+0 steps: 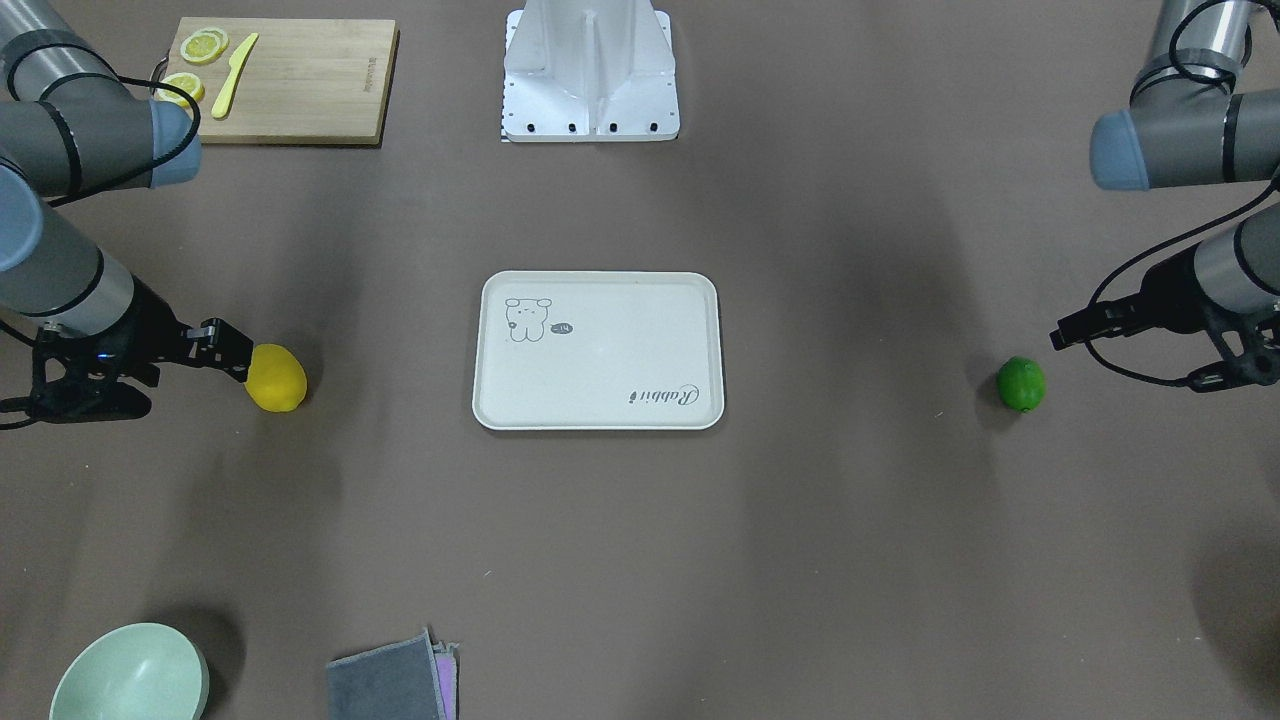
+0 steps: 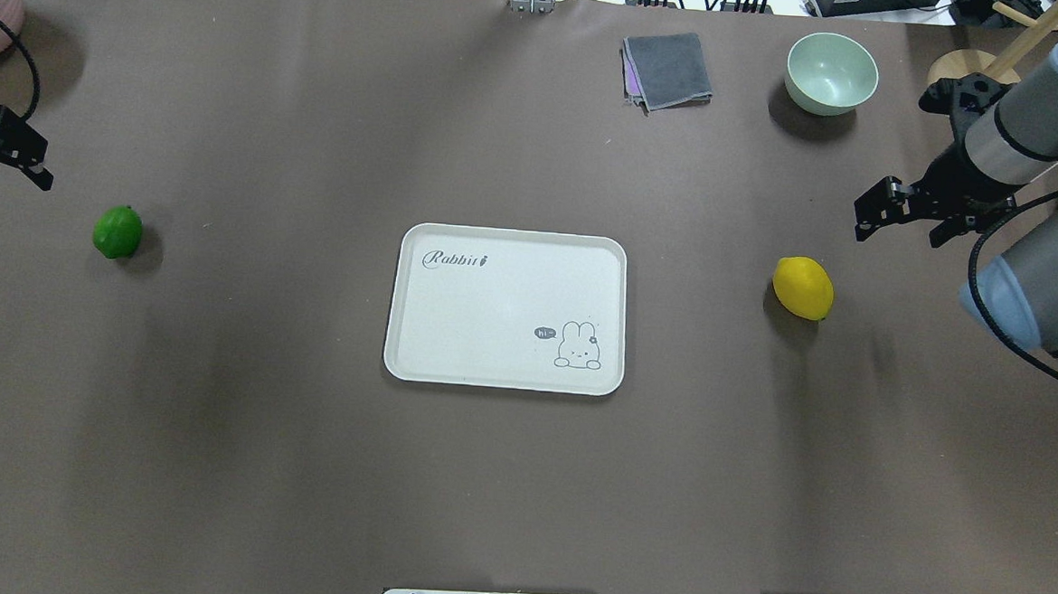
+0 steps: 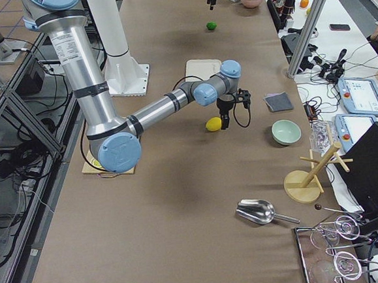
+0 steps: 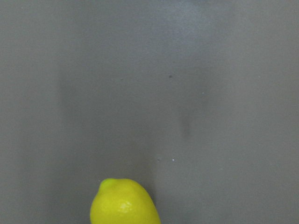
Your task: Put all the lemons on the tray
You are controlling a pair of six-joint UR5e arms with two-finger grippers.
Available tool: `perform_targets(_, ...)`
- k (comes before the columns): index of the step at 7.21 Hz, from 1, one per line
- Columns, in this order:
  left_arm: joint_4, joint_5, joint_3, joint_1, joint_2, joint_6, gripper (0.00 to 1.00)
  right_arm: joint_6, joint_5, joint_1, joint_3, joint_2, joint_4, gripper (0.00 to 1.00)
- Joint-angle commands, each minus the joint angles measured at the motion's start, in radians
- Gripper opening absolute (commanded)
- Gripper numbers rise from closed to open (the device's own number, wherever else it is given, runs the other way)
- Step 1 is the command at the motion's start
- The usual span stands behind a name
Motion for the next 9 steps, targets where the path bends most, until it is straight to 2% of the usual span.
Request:
perform_targets(1, -0.116, 0.043, 0.095, 0.057, -0.026, -0.033, 0.96, -0.002, -0.006, -0.041, -0.022, 0.017, 0.003, 1.00)
perform_targets(4, -0.141, 0.045, 0.166, 0.069, -0.070, -0.035, 0.95, -0.002, -0.008, -0.081, -0.065, 0.032, 0.006, 1.00)
perform_targets(6, -0.146, 0.045, 0.169, 0.080, -0.072, -0.033, 0.95, -0.004, -0.008, -0.093, -0.093, 0.035, 0.008, 0.99)
perform_targets(8, -0.233, 0.046, 0.207, 0.089, -0.061, -0.056, 0.95, -0.004, -0.013, -0.105, -0.114, 0.043, 0.008, 0.99)
perform_targets(9, -0.236, 0.051, 0.212, 0.093, -0.061, -0.058, 0.93, -0.002, -0.013, -0.106, -0.125, 0.050, 0.008, 0.97)
